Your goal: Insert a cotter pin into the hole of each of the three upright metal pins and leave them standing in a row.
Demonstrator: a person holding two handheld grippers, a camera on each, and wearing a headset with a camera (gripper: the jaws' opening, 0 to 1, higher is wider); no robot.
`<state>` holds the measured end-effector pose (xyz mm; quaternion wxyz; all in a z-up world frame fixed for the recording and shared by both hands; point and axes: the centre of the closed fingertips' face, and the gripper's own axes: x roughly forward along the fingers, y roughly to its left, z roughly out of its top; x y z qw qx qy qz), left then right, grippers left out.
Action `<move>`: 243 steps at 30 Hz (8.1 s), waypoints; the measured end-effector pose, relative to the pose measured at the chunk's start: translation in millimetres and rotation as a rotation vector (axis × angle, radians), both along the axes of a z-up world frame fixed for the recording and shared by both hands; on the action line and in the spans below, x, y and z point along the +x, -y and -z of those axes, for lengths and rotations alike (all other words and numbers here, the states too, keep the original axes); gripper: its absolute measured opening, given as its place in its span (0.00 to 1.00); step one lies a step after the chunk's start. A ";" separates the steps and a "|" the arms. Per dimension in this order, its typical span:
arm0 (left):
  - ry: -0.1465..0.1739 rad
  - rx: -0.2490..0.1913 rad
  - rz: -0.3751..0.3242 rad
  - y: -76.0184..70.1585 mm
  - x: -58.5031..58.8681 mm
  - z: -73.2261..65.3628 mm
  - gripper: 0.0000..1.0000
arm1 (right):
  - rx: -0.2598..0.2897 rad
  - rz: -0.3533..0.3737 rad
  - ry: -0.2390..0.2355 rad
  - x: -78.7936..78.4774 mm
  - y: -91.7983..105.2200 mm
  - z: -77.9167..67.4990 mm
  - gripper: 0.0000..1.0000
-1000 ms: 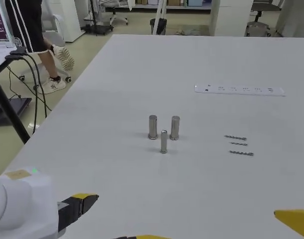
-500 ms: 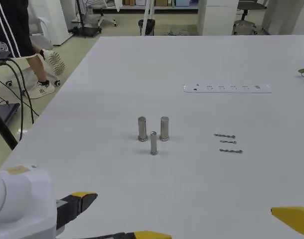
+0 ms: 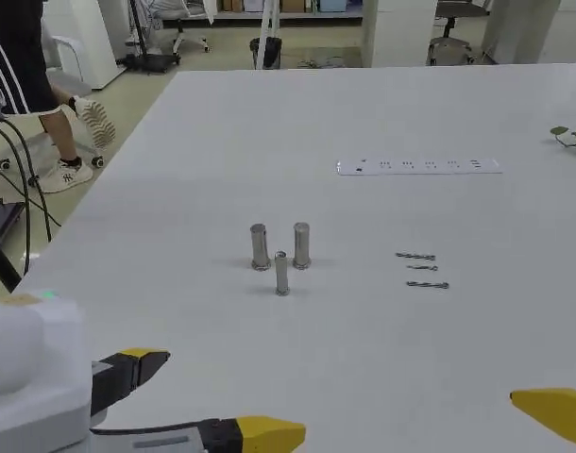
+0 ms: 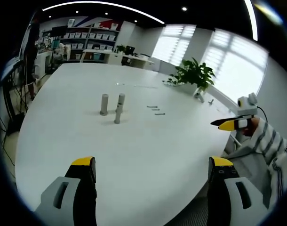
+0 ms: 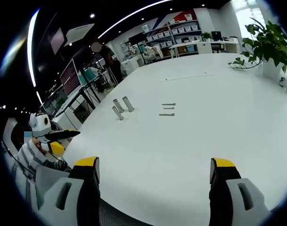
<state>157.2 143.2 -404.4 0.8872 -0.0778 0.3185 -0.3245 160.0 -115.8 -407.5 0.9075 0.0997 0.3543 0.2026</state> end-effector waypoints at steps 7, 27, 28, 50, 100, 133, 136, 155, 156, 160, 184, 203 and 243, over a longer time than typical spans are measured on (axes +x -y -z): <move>-0.002 0.007 0.024 3.8 1.9 -0.2 0.99 | -0.005 0.008 0.009 -1.8 4.2 -4.7 0.96; 0.103 0.015 0.060 18.4 44.5 -22.0 0.93 | -0.015 0.012 0.019 -7.1 4.5 -11.0 0.94; 0.104 0.016 0.060 18.7 45.4 -22.2 0.92 | -0.016 0.012 0.020 -7.4 4.5 -11.3 0.94; 0.173 0.165 0.071 13.8 102.1 5.6 0.60 | -0.031 0.025 0.012 -12.7 7.8 -13.4 0.93; 0.205 0.205 0.098 28.8 171.5 57.6 0.15 | -0.029 0.020 -0.030 -20.3 0.8 -7.1 0.91; 0.267 0.244 0.132 28.6 164.8 40.1 0.05 | -0.022 -0.021 -0.015 -17.2 -7.8 -10.7 0.90; 0.277 0.233 0.135 30.7 158.8 32.2 0.05 | -0.020 -0.024 -0.007 -16.2 -8.9 -12.3 0.90; 0.297 0.200 0.201 60.2 101.3 19.5 0.05 | -0.002 -0.054 0.039 -19.6 -19.6 -21.0 0.90; 0.293 0.200 0.203 61.1 99.0 21.1 0.05 | -0.002 -0.055 0.041 -19.5 -19.8 -21.4 0.90; 0.257 0.180 0.205 65.3 88.1 33.2 0.05 | -0.001 -0.060 0.046 -19.9 -20.3 -22.3 0.90; 0.235 0.185 0.279 99.5 64.2 56.4 0.05 | -0.001 -0.058 0.044 -20.4 -18.3 -21.9 0.89; 0.251 0.194 0.297 102.4 60.2 58.6 0.05 | 0.001 -0.040 0.035 -24.1 -14.1 -18.9 0.89; 0.186 0.051 0.374 78.1 20.6 15.6 0.81 | 0.008 -0.059 0.024 -23.5 -16.2 -14.7 0.88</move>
